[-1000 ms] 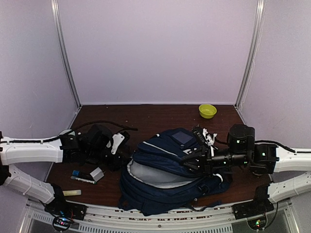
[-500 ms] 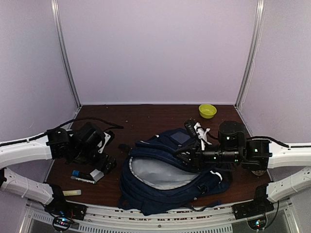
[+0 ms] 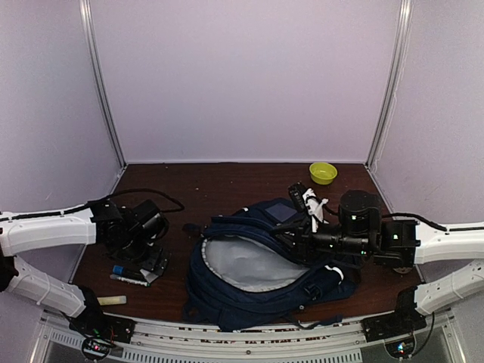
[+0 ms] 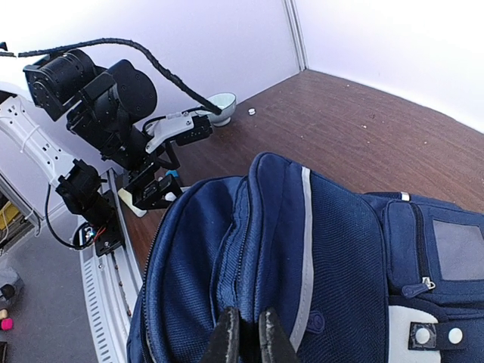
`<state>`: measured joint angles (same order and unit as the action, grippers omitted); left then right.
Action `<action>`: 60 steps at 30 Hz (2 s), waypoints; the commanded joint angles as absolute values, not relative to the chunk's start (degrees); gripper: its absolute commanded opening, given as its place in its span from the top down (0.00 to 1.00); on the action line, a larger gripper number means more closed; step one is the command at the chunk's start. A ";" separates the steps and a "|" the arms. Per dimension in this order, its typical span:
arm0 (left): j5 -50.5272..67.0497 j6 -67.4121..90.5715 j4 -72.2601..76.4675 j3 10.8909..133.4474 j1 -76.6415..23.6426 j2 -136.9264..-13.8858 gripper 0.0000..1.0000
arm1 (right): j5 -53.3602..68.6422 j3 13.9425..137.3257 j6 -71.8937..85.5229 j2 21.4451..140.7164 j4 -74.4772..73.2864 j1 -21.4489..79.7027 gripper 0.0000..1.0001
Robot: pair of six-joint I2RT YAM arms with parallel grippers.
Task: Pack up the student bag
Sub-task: Unzip the second largest pocket of the student bag, then pick up the charger from the center of the board, then place the charger in the second largest pocket of the bag.
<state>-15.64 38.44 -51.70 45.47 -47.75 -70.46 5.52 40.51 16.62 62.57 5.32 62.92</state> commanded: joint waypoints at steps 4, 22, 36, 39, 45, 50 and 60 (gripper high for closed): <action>-10.33 36.28 -44.79 42.78 -43.67 -72.34 0.04 | 0.05 39.71 12.82 64.21 7.48 60.93 1.00; -7.21 36.82 -41.93 38.59 -43.24 -75.32 0.31 | 1.15 34.87 10.88 59.58 6.31 56.04 1.00; -6.31 36.22 -40.95 42.76 -43.38 -76.46 0.93 | 1.13 33.38 12.32 56.96 4.47 55.99 1.00; -5.96 35.97 -40.71 44.30 -43.53 -76.11 1.00 | -0.01 32.87 13.41 56.73 4.39 56.03 1.00; -5.37 35.97 -36.68 45.00 -44.35 -73.90 1.00 | -7.13 29.34 15.59 56.26 9.13 55.92 1.00; -7.58 35.85 -34.35 45.03 -45.35 -69.86 1.00 | -13.19 30.65 13.71 54.93 8.98 55.87 1.00; -6.83 33.52 -28.16 43.78 -47.63 -64.65 1.00 | -20.44 18.85 14.10 48.48 25.50 54.86 1.00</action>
